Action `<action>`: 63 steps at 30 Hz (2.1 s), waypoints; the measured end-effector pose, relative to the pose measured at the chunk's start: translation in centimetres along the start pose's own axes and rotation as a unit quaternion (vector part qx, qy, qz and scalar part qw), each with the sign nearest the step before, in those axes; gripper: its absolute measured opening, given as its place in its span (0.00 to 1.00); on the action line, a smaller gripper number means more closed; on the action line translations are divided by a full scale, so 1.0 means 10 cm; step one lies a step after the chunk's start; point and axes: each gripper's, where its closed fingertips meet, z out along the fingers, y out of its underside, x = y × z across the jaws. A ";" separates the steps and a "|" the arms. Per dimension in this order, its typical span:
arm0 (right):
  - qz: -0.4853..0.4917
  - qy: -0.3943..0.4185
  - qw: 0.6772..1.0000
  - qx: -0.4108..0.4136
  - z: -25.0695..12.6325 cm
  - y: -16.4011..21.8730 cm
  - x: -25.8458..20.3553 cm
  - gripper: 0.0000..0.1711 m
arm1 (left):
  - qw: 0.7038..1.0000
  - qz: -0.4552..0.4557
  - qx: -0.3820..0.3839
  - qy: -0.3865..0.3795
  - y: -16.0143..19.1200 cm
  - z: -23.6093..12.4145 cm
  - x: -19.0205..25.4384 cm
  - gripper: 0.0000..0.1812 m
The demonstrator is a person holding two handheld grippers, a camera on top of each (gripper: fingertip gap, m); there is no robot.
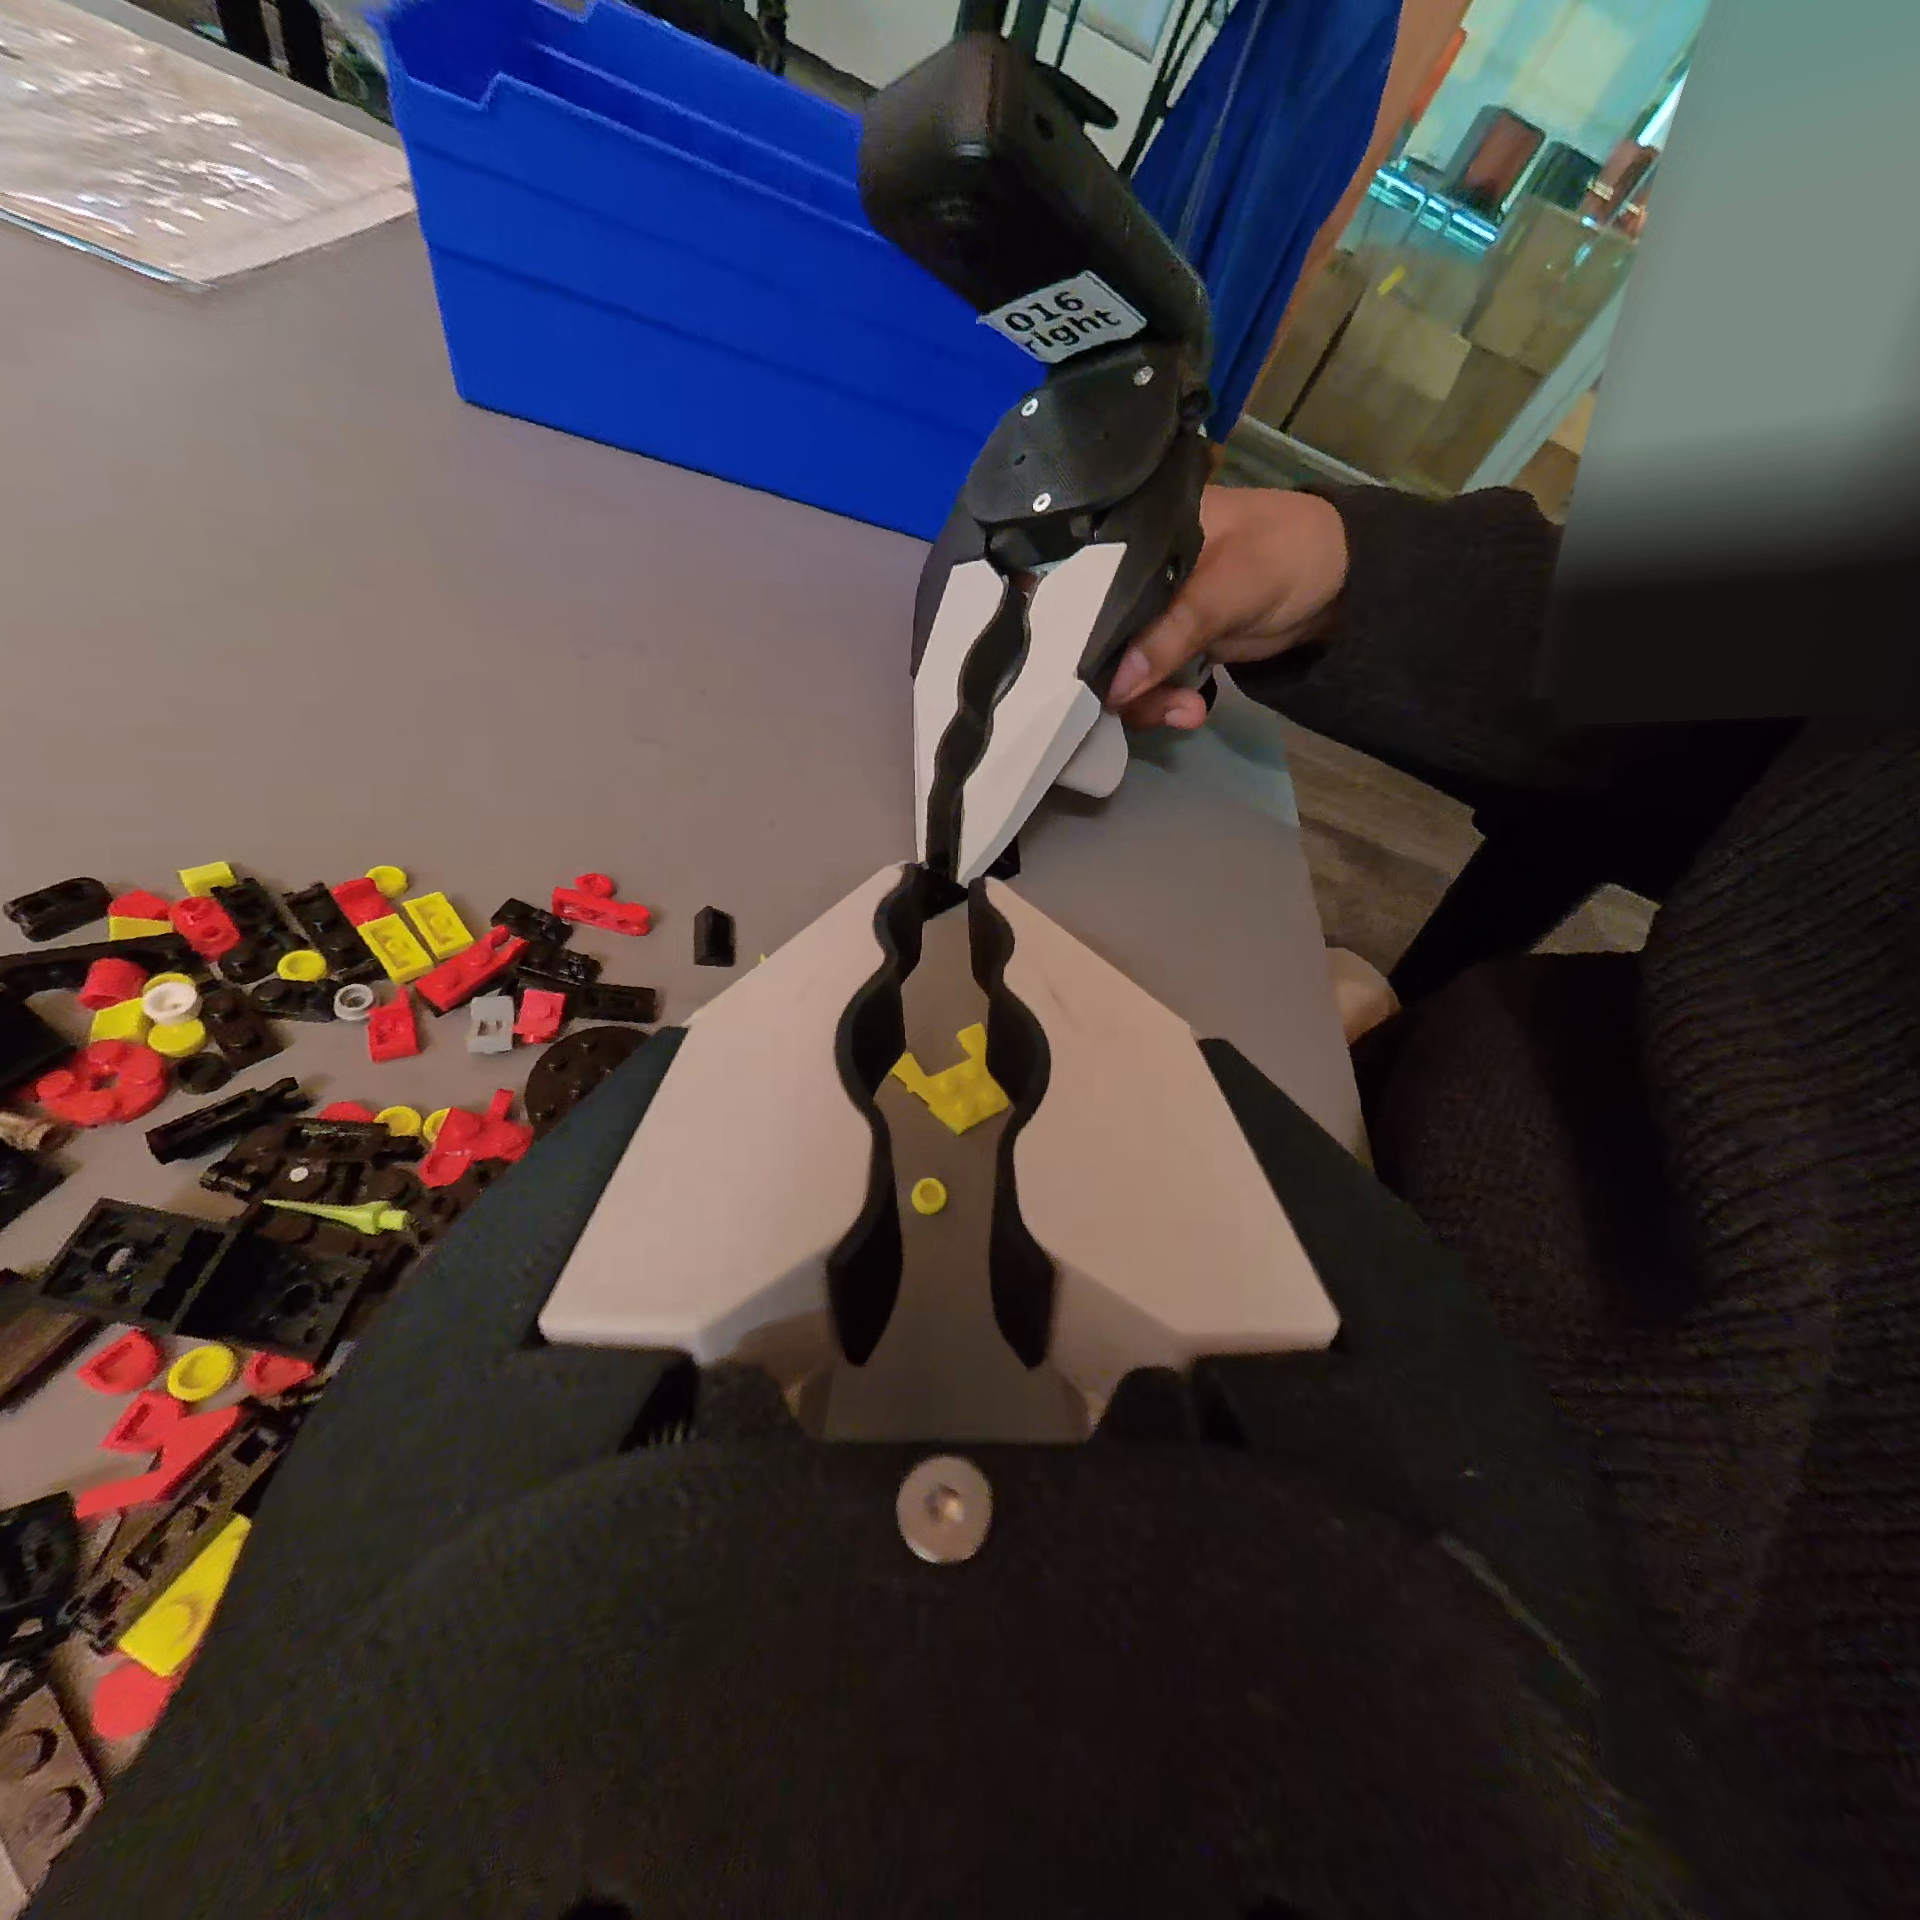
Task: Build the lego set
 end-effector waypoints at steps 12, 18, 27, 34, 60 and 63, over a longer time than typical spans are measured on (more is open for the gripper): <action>-0.013 0.029 0.999 0.009 -0.03 -0.05 0.12 0.06 | 1.000 -0.030 0.001 0.008 0.02 0.04 -0.06 0.04; -0.024 0.045 0.998 0.021 -0.05 -0.10 0.16 0.09 | 0.999 -0.042 0.005 0.013 0.01 0.05 -0.07 0.04; -0.087 0.089 0.992 0.026 -0.07 -0.17 0.20 0.10 | 0.998 -0.053 -0.007 0.012 0.05 0.05 -0.11 0.01; -0.175 0.128 0.975 0.040 -0.12 -0.28 0.13 0.10 | 0.997 -0.074 0.021 0.008 -0.04 0.01 -0.18 0.01; -0.320 0.196 0.925 -0.061 0.02 -0.05 0.08 0.07 | 1.000 -0.026 0.014 -0.006 -0.05 0.01 -0.08 0.00; -0.320 0.195 0.925 -0.061 0.02 -0.05 0.08 0.07 | 1.000 -0.024 0.012 -0.005 -0.04 0.02 -0.08 0.00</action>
